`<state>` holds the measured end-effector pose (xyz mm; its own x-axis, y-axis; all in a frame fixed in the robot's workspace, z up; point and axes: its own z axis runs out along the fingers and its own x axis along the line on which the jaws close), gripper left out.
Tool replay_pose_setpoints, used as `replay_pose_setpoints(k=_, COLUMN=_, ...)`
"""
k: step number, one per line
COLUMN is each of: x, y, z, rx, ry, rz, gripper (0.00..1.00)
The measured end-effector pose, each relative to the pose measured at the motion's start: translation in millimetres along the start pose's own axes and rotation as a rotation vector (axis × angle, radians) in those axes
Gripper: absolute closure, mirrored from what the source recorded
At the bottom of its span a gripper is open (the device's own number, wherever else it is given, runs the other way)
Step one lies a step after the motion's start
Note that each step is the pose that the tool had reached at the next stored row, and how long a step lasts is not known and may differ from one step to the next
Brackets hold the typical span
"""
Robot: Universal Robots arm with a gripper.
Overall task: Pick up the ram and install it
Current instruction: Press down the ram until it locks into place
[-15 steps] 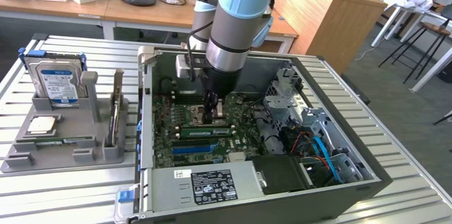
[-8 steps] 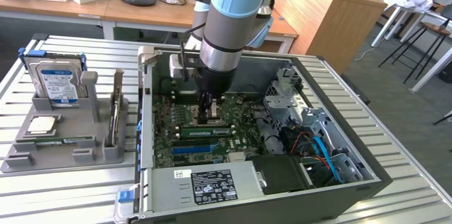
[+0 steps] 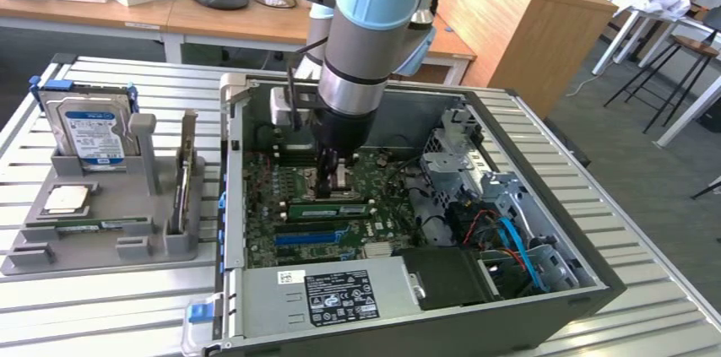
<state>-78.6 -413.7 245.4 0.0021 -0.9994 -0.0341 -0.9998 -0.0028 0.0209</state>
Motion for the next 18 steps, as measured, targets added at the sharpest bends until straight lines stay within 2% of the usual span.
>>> replay_pose_setpoints(k=4, x=0.1, y=-0.1, z=5.1, rx=0.0001, ry=-0.0002, rz=0.000, gripper=0.90)
replay_pose_setpoints(k=8, x=0.2, y=-0.1, z=5.3, rx=0.0000, ry=0.0001, rz=0.000, gripper=0.90)
replay_pose_setpoints(k=12, x=0.1, y=4.3, z=5.6, rx=0.0001, ry=-0.0001, rz=0.000, gripper=0.90)
replay_pose_setpoints(k=18, x=0.3, y=4.3, z=7.4, rx=0.0000, ry=0.0000, rz=0.000, gripper=0.90)
